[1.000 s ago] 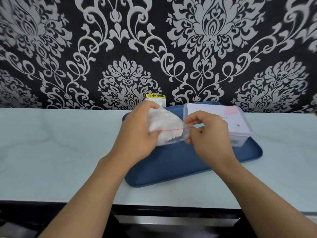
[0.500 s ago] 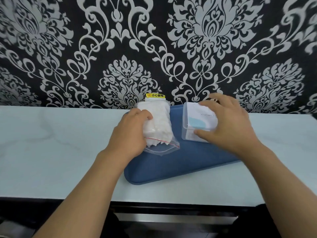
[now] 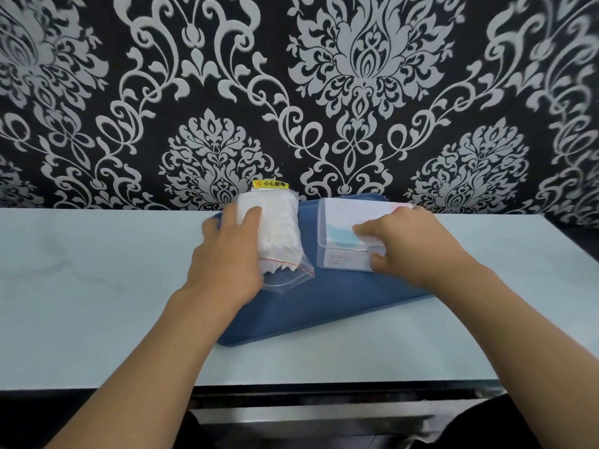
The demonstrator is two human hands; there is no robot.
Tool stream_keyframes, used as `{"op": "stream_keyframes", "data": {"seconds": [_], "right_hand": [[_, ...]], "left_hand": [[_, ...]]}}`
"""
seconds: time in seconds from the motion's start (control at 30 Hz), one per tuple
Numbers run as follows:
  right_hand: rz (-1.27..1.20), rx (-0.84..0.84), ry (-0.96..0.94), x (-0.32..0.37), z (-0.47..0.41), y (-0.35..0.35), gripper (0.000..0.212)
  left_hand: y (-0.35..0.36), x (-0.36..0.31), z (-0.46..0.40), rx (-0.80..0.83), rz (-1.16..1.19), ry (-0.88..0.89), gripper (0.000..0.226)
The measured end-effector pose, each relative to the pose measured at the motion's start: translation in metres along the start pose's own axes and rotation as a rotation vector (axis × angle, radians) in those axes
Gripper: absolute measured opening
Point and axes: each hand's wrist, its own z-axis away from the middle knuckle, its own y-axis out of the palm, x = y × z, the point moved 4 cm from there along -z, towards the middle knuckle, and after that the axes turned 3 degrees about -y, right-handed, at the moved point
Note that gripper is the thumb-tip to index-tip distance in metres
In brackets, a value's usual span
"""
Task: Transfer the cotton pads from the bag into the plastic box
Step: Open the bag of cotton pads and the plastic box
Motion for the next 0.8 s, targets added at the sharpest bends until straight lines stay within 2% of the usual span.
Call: {"op": "stream_keyframes", "data": {"seconds": [0.03, 0.1, 0.17, 0.27, 0.37, 0.43, 0.5, 0.53, 0.57, 0.63, 0.73, 0.8], "right_hand": [[-0.007, -0.024, -0.021, 0.001, 0.002, 0.0, 0.038], [-0.057, -0.075, -0.042, -0.002, 0.011, 0.002, 0.037], [-0.193, -0.127, -0.019, -0.008, 0.018, 0.003, 0.036], [-0.439, -0.246, 0.053, -0.024, 0.027, -0.004, 0.032], [-0.555, -0.454, 0.118, -0.04, 0.028, -0.017, 0.019], [-0.615, -0.56, 0.155, -0.048, 0.021, -0.021, 0.018], [-0.583, -0.651, 0.199, -0.058, 0.005, -0.019, 0.022], [-0.489, -0.657, 0.269, -0.064, -0.005, -0.015, 0.027], [-0.368, -0.597, 0.365, -0.07, -0.015, -0.009, 0.034], [-0.262, -0.336, 0.49, -0.073, -0.03, 0.011, 0.051], [-0.472, -0.037, 0.365, -0.044, -0.036, 0.039, 0.069], [-0.658, 0.087, 0.236, -0.022, -0.031, 0.048, 0.061]], "left_hand": [[-0.006, -0.01, 0.007, -0.081, 0.061, 0.081, 0.074], [-0.016, -0.04, 0.025, -0.205, 0.329, 0.276, 0.053], [-0.009, -0.065, 0.037, -0.15, 0.477, 0.339, 0.029], [0.011, -0.076, 0.037, -0.106, 0.441, 0.337, 0.025], [0.015, -0.073, 0.031, -0.122, 0.446, 0.366, 0.027], [0.022, -0.071, 0.028, -0.059, 0.365, 0.408, 0.036], [0.028, -0.07, 0.026, 0.004, 0.329, 0.43, 0.037], [0.03, -0.07, 0.024, 0.01, 0.325, 0.438, 0.034], [0.03, -0.071, 0.022, 0.009, 0.318, 0.442, 0.031], [0.031, -0.074, 0.019, 0.0, 0.308, 0.438, 0.028], [0.033, -0.077, 0.015, -0.005, 0.304, 0.439, 0.023], [0.032, -0.08, 0.016, 0.027, 0.302, 0.463, 0.02]]}}
